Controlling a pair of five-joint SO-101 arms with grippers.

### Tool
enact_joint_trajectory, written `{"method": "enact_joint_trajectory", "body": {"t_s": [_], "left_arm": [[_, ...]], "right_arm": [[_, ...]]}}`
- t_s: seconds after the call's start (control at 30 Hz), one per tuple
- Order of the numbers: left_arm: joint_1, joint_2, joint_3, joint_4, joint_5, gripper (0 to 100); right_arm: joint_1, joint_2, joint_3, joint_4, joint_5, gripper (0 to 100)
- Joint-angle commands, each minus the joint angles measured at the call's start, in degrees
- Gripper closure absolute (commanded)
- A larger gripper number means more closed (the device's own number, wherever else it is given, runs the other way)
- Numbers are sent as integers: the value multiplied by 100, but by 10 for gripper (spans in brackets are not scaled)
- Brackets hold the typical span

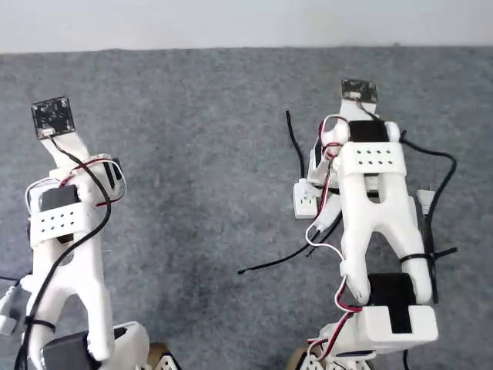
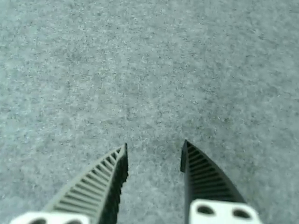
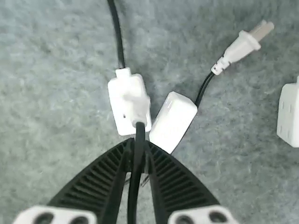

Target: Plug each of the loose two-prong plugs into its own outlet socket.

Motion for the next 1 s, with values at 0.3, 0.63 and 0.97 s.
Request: {"method": "enact_joint_trajectory", "body": {"t_s": [0.3, 0.63, 0.97], "left_arm": [[44, -88, 75, -229, 132, 809], [35, -88, 84, -220, 132, 809], [26, -97, 163, -220, 132, 809]], "right_arm": [[4, -66, 53, -198, -554, 991], [-171, -57, 246, -295, -545, 991], [-180, -57, 580, -892, -519, 986]]}}
